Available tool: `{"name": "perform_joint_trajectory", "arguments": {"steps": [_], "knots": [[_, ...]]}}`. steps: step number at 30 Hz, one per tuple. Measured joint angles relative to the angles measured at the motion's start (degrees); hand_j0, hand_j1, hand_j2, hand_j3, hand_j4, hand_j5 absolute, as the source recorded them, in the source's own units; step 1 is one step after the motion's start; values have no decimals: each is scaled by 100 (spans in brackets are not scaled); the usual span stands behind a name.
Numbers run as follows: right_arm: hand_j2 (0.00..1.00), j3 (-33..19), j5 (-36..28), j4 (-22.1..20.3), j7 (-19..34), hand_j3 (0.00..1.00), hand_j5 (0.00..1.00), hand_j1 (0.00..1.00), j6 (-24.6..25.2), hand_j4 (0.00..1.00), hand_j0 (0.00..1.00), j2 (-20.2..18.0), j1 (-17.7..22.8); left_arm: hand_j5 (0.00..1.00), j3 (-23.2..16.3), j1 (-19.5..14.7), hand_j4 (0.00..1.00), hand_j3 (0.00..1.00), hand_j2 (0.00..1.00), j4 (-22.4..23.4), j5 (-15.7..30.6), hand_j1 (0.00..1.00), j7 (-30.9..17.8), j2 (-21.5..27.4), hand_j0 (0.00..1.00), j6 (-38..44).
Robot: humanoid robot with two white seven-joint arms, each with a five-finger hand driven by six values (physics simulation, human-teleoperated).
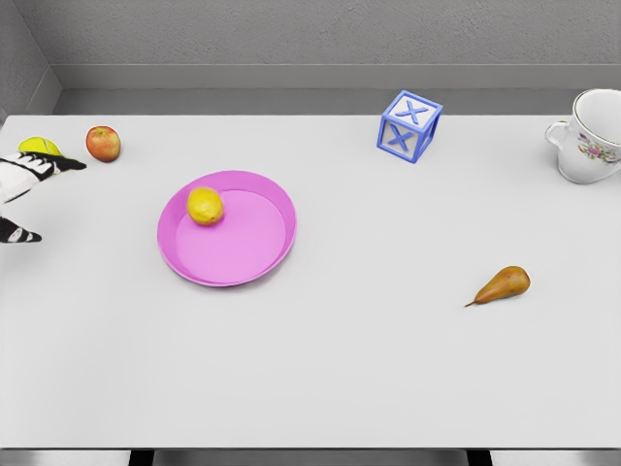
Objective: Put the lemon on the plate with left arm
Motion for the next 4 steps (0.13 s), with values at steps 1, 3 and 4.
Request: {"name": "perform_joint_trajectory", "arguments": {"steps": [1, 3, 4], "knots": [[100, 0, 0, 0, 0, 100, 100, 100, 0, 100, 100, 0, 0, 100, -76, 0, 100, 100, 100, -79, 32, 100, 0, -28, 100, 0], [100, 0, 0, 0, 0, 100, 100, 100, 0, 100, 100, 0, 0, 100, -218, 0, 100, 100, 100, -206, 70, 100, 0, -81, 100, 0], [100, 0, 0, 0, 0, 100, 100, 100, 0, 100, 100, 0, 0, 100, -264, 0, 100, 100, 100, -244, 81, 100, 0, -100, 100, 0]]}}
